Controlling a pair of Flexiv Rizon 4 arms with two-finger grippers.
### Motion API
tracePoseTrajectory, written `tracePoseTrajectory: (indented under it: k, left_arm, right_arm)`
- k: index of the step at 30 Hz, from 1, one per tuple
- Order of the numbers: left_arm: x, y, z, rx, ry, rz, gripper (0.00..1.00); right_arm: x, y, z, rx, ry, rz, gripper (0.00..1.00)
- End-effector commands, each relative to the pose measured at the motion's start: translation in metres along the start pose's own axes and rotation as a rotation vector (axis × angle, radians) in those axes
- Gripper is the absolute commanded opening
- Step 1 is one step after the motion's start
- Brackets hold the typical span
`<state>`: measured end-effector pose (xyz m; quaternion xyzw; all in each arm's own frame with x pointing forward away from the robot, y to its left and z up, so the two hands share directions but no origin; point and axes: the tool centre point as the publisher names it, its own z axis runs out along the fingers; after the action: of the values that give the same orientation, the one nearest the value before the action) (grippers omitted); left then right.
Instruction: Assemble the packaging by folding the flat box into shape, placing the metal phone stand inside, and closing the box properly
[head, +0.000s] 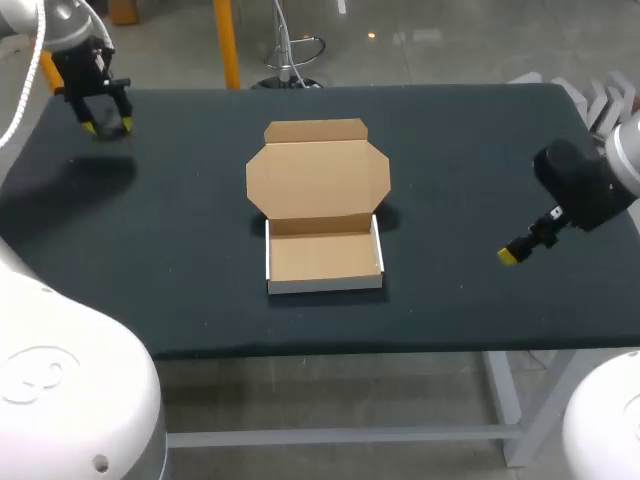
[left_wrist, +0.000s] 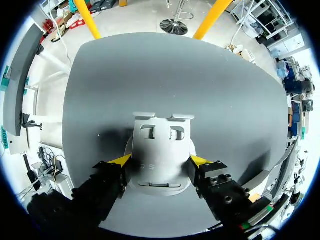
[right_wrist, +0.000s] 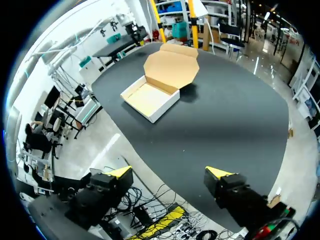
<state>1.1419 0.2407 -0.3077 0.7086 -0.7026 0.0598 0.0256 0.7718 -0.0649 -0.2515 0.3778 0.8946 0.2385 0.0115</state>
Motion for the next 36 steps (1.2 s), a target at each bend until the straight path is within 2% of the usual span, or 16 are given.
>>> tracePoseTrajectory:
  k: [1,8,14,16,31,36]
  left_arm:
    - [0.014,0.071,-0.014,0.482,-0.025,0.015,0.00]
    - [0.030,0.098,-0.021,0.541,-0.011,0.048,0.00]
    - [0.040,0.113,-0.024,0.550,0.003,0.056,0.00]
    - [0.043,0.117,-0.026,0.528,0.020,0.051,0.00]
    - [0.043,0.118,-0.027,0.522,0.022,0.043,0.00]
    - [0.058,0.133,-0.029,0.545,0.056,0.092,0.00]
  right_arm:
    - [-0.004,-0.001,0.000,-0.008,0.105,-0.066,1.00]
    - [-0.002,-0.002,0.006,-0.021,0.129,-0.185,1.00]
    - [0.002,-0.002,0.015,-0.053,0.157,-0.265,1.00]
    - [0.003,-0.001,0.017,-0.054,0.168,-0.269,1.00]
    - [0.003,-0.001,0.017,-0.054,0.168,-0.269,1.00]
    - [0.003,0.004,0.023,-0.084,0.174,-0.343,1.00]
